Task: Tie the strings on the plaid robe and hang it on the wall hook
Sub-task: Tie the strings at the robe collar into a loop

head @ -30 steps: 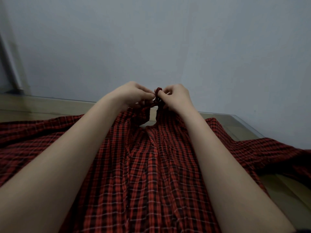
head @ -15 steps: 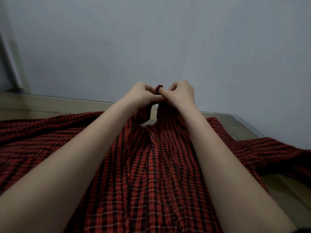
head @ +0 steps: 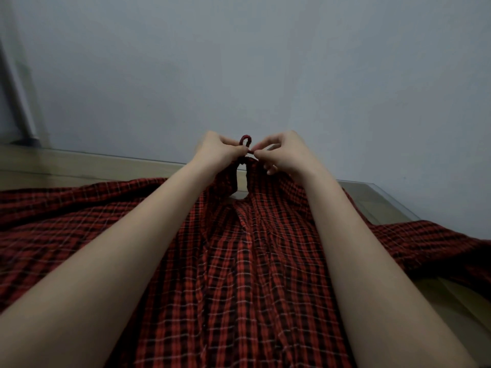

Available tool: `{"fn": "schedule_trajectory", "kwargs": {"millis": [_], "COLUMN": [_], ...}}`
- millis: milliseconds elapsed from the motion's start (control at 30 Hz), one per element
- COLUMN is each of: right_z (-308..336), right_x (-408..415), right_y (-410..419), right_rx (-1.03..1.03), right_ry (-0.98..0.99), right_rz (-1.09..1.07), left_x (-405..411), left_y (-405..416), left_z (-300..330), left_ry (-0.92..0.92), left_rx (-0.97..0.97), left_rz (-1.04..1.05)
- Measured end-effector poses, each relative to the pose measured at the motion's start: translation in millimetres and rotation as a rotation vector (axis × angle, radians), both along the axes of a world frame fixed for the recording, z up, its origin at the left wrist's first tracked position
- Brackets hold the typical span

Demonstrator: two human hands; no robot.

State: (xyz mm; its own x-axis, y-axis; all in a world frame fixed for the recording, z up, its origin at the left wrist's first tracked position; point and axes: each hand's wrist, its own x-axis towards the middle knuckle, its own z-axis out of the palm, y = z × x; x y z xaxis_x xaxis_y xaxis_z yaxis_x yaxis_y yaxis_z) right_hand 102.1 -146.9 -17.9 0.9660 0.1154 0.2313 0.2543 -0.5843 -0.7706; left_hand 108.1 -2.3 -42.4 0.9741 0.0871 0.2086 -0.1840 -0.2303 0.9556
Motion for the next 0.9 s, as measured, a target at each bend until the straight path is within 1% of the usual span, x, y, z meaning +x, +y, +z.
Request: {"fn": "schedule_trajectory", "kwargs": {"millis": [167, 300, 433, 567, 700, 800, 900], "right_z": [0, -2, 0, 5, 4, 2, 0], "right_x": [1, 6, 10, 4, 1, 2, 4], "right_y": [1, 3, 5, 6, 11, 13, 11], "right_rx": [0.021, -0.051, -0.098, -0.053, -0.116, -0.146, -0.13], "right_ry": [-0.038, -0.076, -0.122, -0.1, -0.123, -0.167, -0.173], "right_rz": [-0.006, -0.071, -0.131, -0.063, 0.023, 0.023, -0.005], "left_x": [-6, -3, 1, 2, 2, 0, -3], "left_y": [0, 0, 4, 5, 6, 7, 10], "left_z": [5, 2, 1, 0, 1, 4, 9], "left_ry": [0.095, 0.163, 0.187, 0.202, 0.204, 0.208, 0.231], "left_rx": [-0.251, -0.264, -0.349, -0.39, -0.467, -0.471, -0.492], "left_rz": [-0.057, 0.014, 0.048, 0.001, -0.051, -0.084, -0.145]}}
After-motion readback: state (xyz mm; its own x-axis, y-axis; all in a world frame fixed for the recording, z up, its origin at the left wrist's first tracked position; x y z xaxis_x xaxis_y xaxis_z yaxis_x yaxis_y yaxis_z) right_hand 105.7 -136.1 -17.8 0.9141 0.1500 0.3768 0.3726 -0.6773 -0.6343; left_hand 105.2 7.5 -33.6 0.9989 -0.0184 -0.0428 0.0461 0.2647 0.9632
